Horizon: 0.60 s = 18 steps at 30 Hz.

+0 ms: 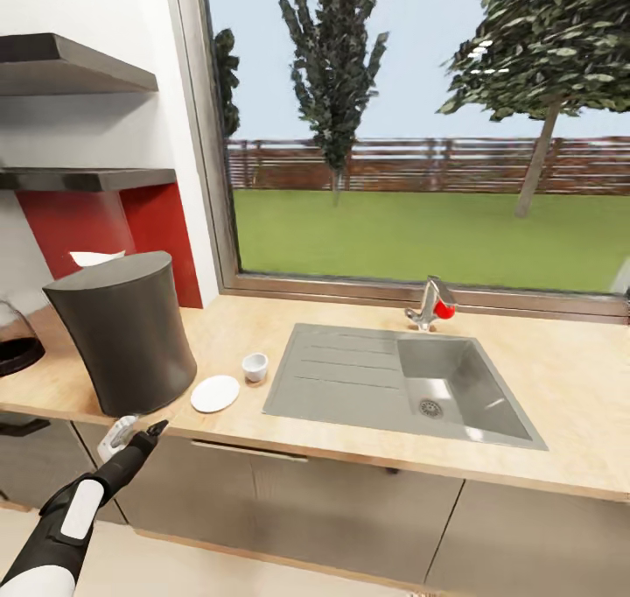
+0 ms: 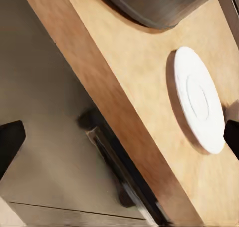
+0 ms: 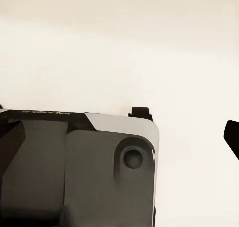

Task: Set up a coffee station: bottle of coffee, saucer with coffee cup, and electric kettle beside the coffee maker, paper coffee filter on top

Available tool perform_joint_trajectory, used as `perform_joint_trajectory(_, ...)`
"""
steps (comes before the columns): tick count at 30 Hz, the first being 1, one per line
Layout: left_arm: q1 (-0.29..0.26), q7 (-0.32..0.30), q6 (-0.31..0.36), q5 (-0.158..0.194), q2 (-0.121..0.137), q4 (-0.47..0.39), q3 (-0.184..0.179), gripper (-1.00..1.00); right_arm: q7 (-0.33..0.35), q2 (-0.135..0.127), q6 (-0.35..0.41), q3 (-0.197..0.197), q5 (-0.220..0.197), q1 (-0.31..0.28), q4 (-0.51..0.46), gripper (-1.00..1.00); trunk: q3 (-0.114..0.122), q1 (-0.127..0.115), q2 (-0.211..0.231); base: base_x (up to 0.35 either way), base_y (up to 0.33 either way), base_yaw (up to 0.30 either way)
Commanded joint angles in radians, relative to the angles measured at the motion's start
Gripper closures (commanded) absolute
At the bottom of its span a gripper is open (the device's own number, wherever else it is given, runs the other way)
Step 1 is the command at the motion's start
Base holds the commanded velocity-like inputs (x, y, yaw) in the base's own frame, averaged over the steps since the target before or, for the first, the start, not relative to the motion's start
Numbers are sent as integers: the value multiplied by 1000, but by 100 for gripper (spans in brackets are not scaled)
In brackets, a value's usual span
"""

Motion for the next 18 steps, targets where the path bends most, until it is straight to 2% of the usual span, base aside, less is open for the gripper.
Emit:
perform_joint_trajectory(1,-1,-3,9,6,0,0,4,-100,3,0,0,8,-7,-1,0,-100,-2,0,-2,-325,79,0)
perform_joint_trajectory(7,0,-9,11,7,1,1,4,-100,3,0,0,8,-7,-1,0,-100,-2,0,-2,-317,68,0)
perform_joint_trajectory(13,4,-21,9,4,2,9,2,-100,3,0,0,8,-7,-1,0,-100,-2,0,-2,-88,11,0)
perform_joint_trajectory(16,49,-24,-1,-2,3,58,-3,-100,3,-1,0,8,-7,-1,0,-100,-2,0,-2,-12,1,0)
perform_joint_trajectory(18,87,-26,-38,-7,7,94,-9,-100,3,-1,0,9,-7,-1,1,-100,-2,0,-2,-4,0,0)
